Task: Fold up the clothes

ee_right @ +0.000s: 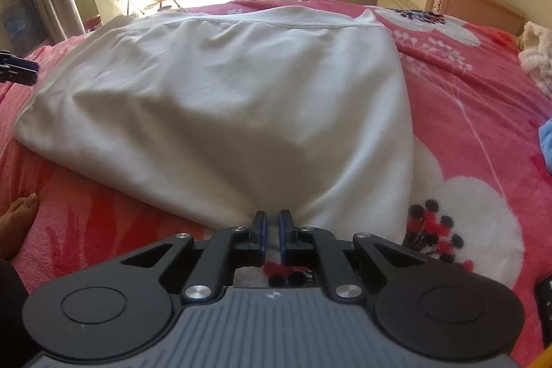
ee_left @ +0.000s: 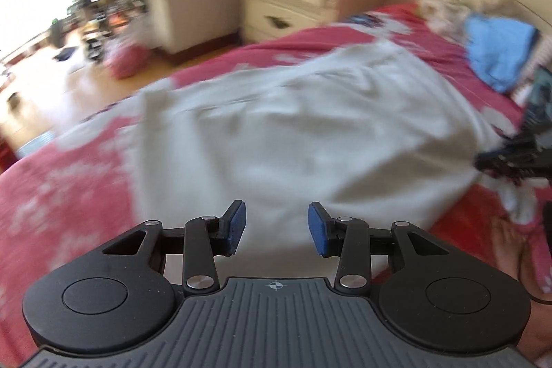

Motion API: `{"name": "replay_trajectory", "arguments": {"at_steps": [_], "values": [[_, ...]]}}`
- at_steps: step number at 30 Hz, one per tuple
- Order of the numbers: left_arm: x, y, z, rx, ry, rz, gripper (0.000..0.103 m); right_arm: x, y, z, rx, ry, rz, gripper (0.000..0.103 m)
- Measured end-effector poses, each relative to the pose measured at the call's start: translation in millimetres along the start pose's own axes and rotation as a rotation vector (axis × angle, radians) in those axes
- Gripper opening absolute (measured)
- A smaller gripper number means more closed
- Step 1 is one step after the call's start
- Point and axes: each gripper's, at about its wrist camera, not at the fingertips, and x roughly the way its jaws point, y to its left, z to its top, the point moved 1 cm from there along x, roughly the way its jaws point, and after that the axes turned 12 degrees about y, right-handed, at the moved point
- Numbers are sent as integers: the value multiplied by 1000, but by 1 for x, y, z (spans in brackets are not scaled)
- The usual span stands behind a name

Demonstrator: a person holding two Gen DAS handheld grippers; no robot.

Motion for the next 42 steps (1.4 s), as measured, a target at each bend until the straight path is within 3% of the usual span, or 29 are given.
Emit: {"name": "replay_trajectory", "arguments": {"at_steps": [4, 6, 7, 10, 17, 21, 24, 30, 34, 38, 42], "values": [[34, -27, 2, 104, 79, -30, 40, -2, 2, 0, 5, 12, -6, 7], [46, -33, -5, 153, 157, 33, 39, -4, 4, 2, -3, 22, -16, 7], [45, -35, -10, 184, 155, 51, 39, -6, 5, 5, -8, 23, -16, 7], [37, -36, -17, 218, 153, 60, 39, -21, 13, 19, -25, -24, 48, 7], [29, -26, -22, 181, 181, 48, 39, -7, 73, 73, -230, -92, 319, 7], [22, -10, -31, 127, 230, 81, 40, 25, 118, 88, -352, -66, 405, 7], [19, 12, -43, 6, 265, 73, 39, 45, 139, 79, -396, -23, 418, 8], [9, 31, -58, -136, 241, 6, 39, 30, 159, 60, -527, -26, 410, 8], [6, 38, -58, -185, 226, -27, 39, 25, 174, 78, -547, -99, 388, 8], [0, 43, -56, -213, 196, -28, 39, 43, 198, 94, -538, -132, 416, 8], [-4, 49, -53, -262, 159, -20, 39, 66, 224, 93, -559, -100, 432, 8]]}}
